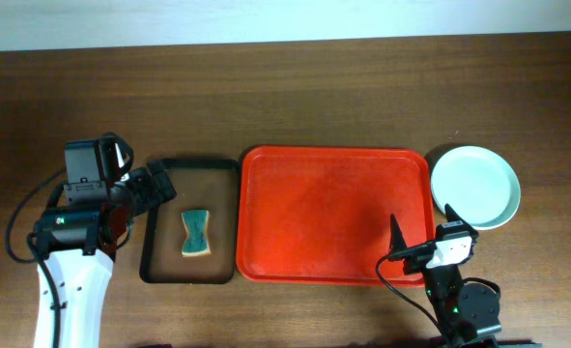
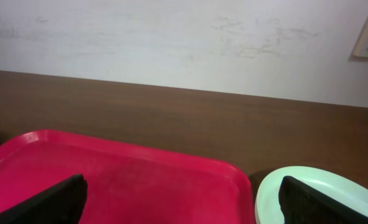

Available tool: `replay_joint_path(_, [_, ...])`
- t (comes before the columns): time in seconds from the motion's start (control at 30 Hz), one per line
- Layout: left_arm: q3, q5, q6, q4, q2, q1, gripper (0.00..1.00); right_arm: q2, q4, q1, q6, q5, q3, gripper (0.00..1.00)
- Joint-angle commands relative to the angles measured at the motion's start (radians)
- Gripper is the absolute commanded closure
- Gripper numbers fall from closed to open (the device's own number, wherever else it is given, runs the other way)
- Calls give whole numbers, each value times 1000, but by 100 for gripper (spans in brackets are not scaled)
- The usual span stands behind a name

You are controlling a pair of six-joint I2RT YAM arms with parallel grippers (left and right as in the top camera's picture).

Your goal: Clean dirty plates on tray and stack at the side

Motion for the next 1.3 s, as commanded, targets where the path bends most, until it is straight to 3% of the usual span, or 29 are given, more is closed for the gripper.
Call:
replay_joint_path(0.0, [8,-3,-10,2,-7,3,1,-8,-8,-1,-7,-9,-5,2])
replay_joint_path(1.0, [8,-3,-10,2,-5,3,1,-8,-8,-1,-7,-9,-5,1])
replay_joint_path(1.27, [-19,-3,-10,2,-220,-10,1,-8,-8,-1,-7,-9,-5,2])
